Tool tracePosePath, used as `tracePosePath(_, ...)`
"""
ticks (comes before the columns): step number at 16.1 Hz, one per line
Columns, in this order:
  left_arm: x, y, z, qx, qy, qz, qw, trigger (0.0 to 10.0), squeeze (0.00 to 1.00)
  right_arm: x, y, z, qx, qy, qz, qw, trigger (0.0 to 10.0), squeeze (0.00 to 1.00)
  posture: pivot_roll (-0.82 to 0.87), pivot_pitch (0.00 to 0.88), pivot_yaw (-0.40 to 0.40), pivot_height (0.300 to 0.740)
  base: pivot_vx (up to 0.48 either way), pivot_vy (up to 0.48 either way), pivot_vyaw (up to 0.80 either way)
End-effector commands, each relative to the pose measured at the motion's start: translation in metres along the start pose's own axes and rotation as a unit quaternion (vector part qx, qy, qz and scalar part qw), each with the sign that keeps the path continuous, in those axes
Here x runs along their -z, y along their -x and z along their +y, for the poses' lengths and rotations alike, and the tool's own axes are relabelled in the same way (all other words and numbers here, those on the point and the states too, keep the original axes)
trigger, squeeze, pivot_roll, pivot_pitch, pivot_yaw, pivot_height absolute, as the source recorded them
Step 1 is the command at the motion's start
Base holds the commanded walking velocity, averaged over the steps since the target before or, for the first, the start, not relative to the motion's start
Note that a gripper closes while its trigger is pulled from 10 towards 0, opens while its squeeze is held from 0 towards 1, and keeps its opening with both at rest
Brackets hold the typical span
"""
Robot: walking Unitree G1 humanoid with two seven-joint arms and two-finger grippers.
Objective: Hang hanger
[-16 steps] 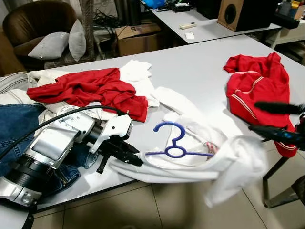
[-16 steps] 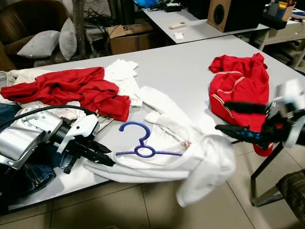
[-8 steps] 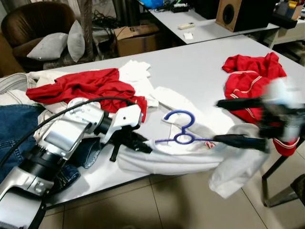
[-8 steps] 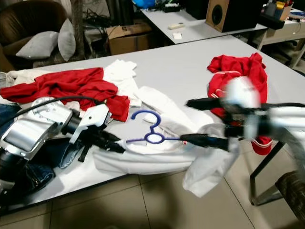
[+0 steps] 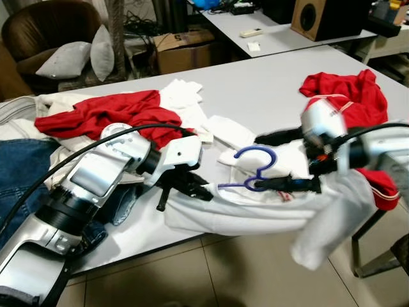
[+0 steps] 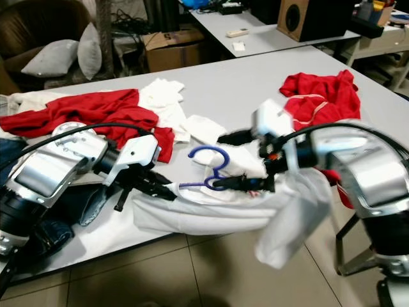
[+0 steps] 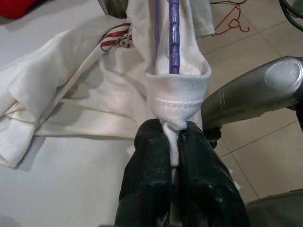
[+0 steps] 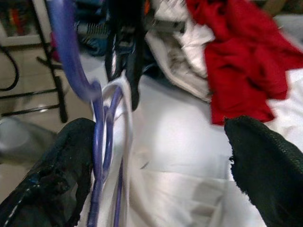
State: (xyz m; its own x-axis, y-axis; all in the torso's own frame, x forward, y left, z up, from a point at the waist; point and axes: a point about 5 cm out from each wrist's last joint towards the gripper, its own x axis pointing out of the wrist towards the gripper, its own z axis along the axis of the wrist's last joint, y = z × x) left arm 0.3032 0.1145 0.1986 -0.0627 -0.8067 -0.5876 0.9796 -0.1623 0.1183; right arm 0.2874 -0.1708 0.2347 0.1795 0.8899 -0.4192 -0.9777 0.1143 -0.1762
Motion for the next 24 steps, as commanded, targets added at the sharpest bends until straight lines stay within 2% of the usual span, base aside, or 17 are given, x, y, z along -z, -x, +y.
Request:
tracePosePath(1, -0.006, 0.003, 0.003, -0.007, -0.013, 0.004, 1.000, 0.0, 0.00, -0.005, -0.003, -0.003, -0.007, 0.011, 0.004, 1.000, 9.3, 0.00, -0.04, 0.000, 0.067, 0.740, 0.000, 0.000, 0.00)
tracePosePath(2, -0.009, 0.002, 0.004, -0.007, -0.019, 0.004, 1.000, 0.0, 0.00, -0.007, -0.017, -0.008, -0.016, -0.001, 0.002, 1.000, 0.0, 0.00, -0.04, 0.000, 0.066, 0.740, 0.000, 0.000, 0.00)
tracePosePath(4, -0.011, 0.001, 0.005, -0.009, -0.027, 0.004, 1.000, 0.0, 0.00, -0.004, -0.024, -0.011, -0.020, -0.007, 0.004, 1.000, 0.0, 0.00, -0.03, 0.000, 0.062, 0.740, 0.000, 0.000, 0.00)
tracePosePath(9, -0.011, 0.002, 0.008, -0.019, -0.034, 0.014, 0.999, 0.0, 0.00, -0.001, -0.031, -0.013, -0.038, -0.026, 0.015, 0.999, 0.0, 0.00, -0.03, 0.000, 0.057, 0.740, 0.000, 0.000, 0.00)
tracePosePath(13, -0.011, 0.003, 0.009, -0.024, -0.038, 0.015, 0.999, 0.0, 0.00, 0.004, -0.029, -0.010, -0.075, -0.035, 0.023, 0.996, 0.0, 0.00, -0.03, 0.000, 0.053, 0.740, 0.000, 0.000, 0.00)
tracePosePath(19, -0.012, 0.002, 0.010, -0.026, -0.044, 0.013, 0.999, 0.0, 0.00, 0.012, -0.025, -0.012, -0.070, -0.058, 0.036, 0.995, 0.0, 0.00, -0.04, 0.000, 0.054, 0.740, 0.000, 0.000, 0.00)
tracePosePath(23, -0.012, 0.003, 0.011, -0.030, -0.046, 0.012, 0.998, 0.0, 0.00, 0.011, -0.024, -0.014, -0.061, -0.050, 0.036, 0.996, 0.0, 0.00, -0.04, 0.000, 0.054, 0.740, 0.000, 0.000, 0.00)
tracePosePath(24, -0.012, 0.003, 0.011, -0.030, -0.046, 0.012, 0.998, 0.0, 0.00, 0.011, -0.024, -0.015, -0.057, -0.045, 0.037, 0.997, 3.5, 0.00, -0.04, 0.000, 0.054, 0.740, 0.000, 0.000, 0.00)
